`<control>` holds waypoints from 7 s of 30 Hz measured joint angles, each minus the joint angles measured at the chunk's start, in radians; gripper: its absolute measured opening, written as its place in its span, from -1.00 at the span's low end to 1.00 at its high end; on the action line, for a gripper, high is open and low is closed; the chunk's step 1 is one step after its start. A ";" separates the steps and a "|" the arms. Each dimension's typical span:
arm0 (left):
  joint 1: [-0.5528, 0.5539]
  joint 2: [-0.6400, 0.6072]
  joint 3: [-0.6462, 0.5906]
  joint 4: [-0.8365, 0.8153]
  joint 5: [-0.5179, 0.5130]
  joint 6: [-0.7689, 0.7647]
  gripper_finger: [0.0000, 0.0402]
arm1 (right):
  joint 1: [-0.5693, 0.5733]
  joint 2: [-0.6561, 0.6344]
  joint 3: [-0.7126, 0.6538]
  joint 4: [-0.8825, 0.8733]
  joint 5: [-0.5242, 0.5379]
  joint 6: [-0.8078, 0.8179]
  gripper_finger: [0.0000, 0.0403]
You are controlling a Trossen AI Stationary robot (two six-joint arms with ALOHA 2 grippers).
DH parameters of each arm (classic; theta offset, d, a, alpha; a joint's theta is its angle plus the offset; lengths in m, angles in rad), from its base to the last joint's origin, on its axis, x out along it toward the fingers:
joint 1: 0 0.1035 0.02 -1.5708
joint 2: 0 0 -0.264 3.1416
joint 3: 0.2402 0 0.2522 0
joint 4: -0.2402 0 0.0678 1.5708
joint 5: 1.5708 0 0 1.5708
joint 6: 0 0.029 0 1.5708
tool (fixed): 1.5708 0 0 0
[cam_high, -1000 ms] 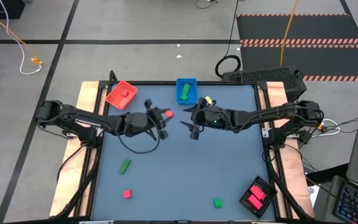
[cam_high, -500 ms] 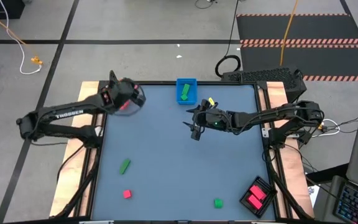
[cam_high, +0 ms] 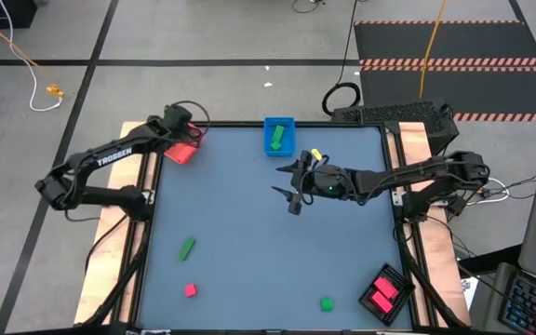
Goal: Sort & place blocks by color
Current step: Put the orange block into the orange bin, then put the green block into the blue bin
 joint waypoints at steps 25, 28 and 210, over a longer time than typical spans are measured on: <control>-0.139 -0.178 0.042 -0.287 0.512 -0.134 0.43 | 0.014 -0.064 -0.001 -0.093 0.005 0.006 0.28; -0.228 -0.229 0.042 -0.357 0.575 -0.204 0.43 | 0.018 -0.063 -0.001 -0.097 0.005 0.006 0.28; -0.829 0.556 0.287 1.361 0.212 -0.044 -0.28 | 0.032 -0.029 -0.364 0.843 0.314 -0.271 -0.78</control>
